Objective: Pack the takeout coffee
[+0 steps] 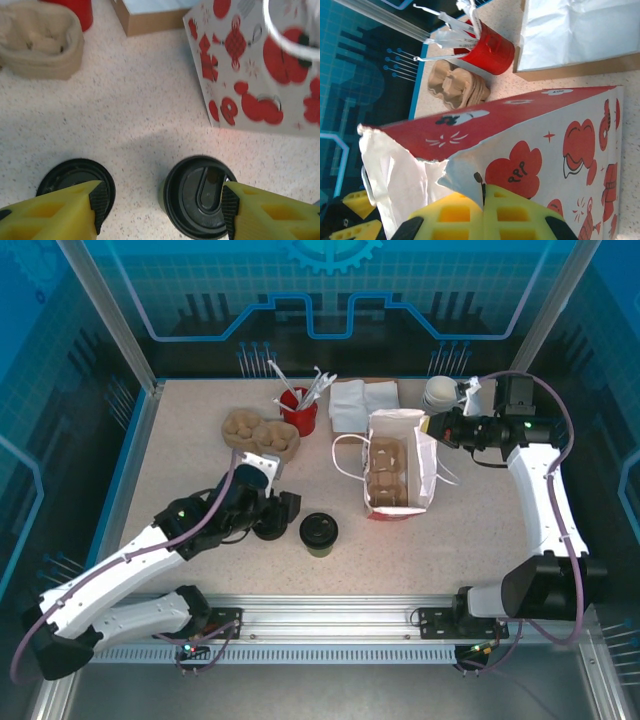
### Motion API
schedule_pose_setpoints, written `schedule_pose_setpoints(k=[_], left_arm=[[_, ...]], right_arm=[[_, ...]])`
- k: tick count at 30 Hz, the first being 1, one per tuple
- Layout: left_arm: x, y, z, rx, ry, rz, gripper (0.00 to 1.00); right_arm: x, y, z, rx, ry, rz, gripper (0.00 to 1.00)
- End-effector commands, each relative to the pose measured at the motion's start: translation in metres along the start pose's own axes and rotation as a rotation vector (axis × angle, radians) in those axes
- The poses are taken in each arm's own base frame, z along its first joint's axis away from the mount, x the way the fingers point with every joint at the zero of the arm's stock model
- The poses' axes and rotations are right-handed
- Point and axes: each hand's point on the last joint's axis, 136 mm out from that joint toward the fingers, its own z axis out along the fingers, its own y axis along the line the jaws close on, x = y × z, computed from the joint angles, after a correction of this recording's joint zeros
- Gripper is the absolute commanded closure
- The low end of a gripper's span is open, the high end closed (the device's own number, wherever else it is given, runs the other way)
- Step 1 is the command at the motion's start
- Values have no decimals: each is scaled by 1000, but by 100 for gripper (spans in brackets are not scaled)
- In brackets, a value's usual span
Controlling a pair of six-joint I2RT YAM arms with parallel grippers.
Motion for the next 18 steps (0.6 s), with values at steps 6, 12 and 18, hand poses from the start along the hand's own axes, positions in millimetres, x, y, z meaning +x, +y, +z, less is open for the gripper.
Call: schedule_pose_setpoints(k=[6, 12, 18], left_arm=[[20, -27, 23, 22, 48, 22, 35], [36, -40, 37, -6, 62, 111, 27], [55, -39, 56, -54, 119, 155, 17]], right_arm=[[17, -25, 3, 128, 72, 152, 100], [34, -32, 6, 146, 100, 212, 100], [39, -36, 7, 153, 102, 210, 91]])
